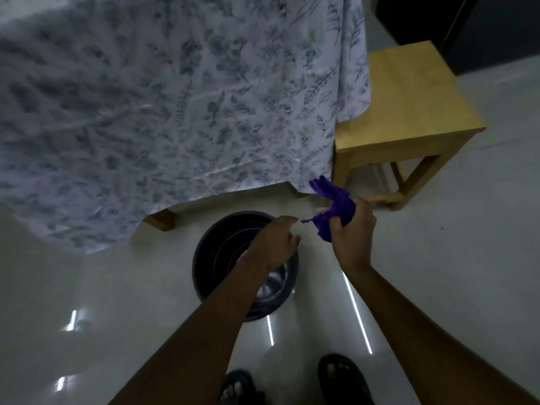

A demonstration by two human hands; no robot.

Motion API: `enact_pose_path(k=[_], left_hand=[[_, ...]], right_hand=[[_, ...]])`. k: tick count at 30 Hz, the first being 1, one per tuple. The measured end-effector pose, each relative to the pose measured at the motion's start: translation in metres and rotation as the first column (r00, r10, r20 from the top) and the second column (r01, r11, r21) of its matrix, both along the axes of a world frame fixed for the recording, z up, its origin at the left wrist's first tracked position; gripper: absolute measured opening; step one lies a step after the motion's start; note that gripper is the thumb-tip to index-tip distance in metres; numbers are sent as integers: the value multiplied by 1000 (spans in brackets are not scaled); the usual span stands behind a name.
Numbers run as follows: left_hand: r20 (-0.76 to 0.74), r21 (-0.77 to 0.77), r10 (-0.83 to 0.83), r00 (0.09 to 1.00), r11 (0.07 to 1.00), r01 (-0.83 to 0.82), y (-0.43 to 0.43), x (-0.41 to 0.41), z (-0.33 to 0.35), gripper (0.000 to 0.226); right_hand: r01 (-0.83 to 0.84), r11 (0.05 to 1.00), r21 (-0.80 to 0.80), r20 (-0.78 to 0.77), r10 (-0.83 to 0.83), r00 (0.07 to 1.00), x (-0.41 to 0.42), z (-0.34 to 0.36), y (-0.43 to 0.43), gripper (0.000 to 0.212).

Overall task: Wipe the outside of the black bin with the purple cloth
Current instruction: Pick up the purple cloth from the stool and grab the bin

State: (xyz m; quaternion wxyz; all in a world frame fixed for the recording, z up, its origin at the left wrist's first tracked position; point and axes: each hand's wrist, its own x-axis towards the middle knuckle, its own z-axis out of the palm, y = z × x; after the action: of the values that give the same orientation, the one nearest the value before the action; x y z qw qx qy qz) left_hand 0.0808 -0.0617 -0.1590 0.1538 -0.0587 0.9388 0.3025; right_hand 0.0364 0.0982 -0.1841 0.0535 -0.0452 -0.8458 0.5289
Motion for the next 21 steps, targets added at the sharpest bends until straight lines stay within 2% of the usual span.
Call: enact_pose_path(k=[2,5,8,12,16,21], left_hand=[[-4,-26,1,1000,1000,-1,-6,23,-6,42],[-14,-58,1,1000,998,-2,-11,59,-13,42],[36,-43,42,998,998,-41,-12,85,-13,44],[84,-70,-9,996,997,15,-12,96,-25,32],[241,-56,-37,970,997,52,-6,99,-64,34],[400,-69,-21,916,996,54,0,106,-111,49]], right_hand=[[-16,999,-48,53,19,998,21,-12,-4,53],[-102,995,-18,112,103,988,48,-17,-1,52],[-130,991,7,180,127,975,75,-11,3,53],[-143,989,-23,279,144,949,95,-17,6,50],[-176,984,-38,390,176,904,89,-35,8,40],[-220,975,-13,448,202,871,82,-58,8,31]])
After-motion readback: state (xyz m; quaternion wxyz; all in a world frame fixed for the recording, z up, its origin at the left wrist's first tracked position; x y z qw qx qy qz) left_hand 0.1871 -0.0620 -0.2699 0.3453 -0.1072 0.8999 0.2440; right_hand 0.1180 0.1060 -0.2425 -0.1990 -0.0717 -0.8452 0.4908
